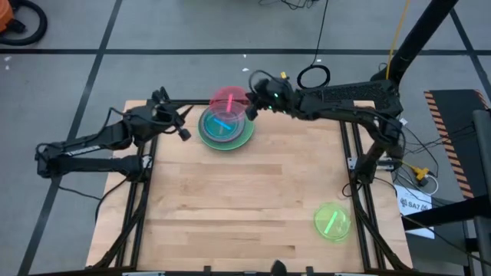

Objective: Stack plastic plates
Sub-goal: Stack the red plate on the blue plate

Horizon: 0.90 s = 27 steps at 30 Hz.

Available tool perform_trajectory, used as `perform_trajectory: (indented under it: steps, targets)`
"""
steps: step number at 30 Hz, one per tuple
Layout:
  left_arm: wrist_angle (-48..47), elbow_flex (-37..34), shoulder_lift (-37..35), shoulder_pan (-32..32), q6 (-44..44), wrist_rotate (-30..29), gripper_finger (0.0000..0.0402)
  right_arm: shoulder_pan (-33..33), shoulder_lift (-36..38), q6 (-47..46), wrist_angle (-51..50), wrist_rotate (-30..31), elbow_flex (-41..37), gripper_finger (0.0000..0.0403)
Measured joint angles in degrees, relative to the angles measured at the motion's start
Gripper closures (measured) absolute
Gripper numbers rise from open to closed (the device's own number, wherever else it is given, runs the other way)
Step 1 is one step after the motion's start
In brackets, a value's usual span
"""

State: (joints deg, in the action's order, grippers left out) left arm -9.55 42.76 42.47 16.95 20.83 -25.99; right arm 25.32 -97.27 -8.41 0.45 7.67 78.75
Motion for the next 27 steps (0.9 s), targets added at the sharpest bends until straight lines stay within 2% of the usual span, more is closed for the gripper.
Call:
perform_trajectory:
  steps: [6,12,20,27]
  targets:
    - [-3.50,0.00,-0.61,1.11,-0.23,0.01,0.0314,3.50,-7.67,-6.50,-7.96,-11.81,9.53,0.0403]
    - [-2.81,-0.02,-0.61,1.50,1.71,0.26,0.0314,5.16,-13.60,-11.29,-16.85,-19.65,16.70,0.0403]
    - [-4.69,-0.02,-0.52,1.79,2.46,0.30,0.0314,6.41,-19.91,-16.05,-26.88,-21.07,21.00,0.0403]
    - [-5.16,-0.02,-0.50,1.77,2.44,0.30,0.0314,7.99,-22.79,-20.32,-25.47,-21.40,21.06,0.0403]
